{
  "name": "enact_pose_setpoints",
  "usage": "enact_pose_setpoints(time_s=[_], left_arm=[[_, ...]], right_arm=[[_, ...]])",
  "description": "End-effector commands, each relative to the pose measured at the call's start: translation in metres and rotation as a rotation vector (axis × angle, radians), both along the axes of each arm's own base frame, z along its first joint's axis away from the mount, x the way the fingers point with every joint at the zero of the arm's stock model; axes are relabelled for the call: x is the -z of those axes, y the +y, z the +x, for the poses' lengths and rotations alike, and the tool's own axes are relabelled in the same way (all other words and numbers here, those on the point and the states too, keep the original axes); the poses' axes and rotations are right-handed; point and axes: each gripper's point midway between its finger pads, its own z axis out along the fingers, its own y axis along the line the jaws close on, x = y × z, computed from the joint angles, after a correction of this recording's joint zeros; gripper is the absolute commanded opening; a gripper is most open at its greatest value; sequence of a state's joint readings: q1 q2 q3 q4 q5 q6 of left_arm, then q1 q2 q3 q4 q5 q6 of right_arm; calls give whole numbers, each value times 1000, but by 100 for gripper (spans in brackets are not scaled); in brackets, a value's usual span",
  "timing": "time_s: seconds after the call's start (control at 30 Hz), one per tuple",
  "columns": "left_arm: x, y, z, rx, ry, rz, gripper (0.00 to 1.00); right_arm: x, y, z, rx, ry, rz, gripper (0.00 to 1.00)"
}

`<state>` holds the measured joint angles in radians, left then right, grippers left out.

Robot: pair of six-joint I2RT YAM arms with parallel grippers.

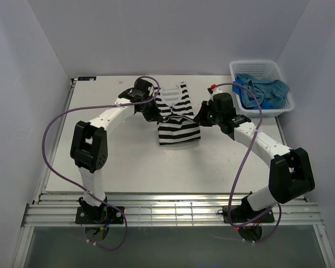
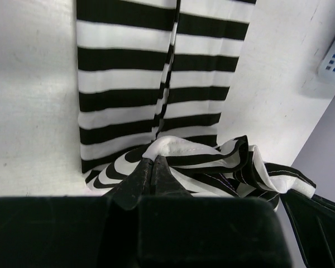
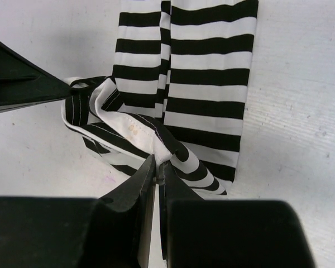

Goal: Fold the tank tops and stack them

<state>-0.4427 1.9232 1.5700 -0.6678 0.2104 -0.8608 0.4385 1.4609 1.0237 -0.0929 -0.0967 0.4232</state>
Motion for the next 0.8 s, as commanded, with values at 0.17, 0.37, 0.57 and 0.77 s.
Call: enact_pose_setpoints(time_s=[0.17,0.37,0.57,0.77], left_arm=[[-9,5,39,0,-51,5,0],[-6,11,62,-22,-77,21,0],[12,7,72,-2,-47,16,0],[22,11,81,-21,-50,47,0]], right_arm=[[-26,18,45,-69,-90,50,8],[-17,18,69,-76,-72,54,8],[-5,19,84,-89,-49,60,8],[8,19,98,-92,-26,66,8]])
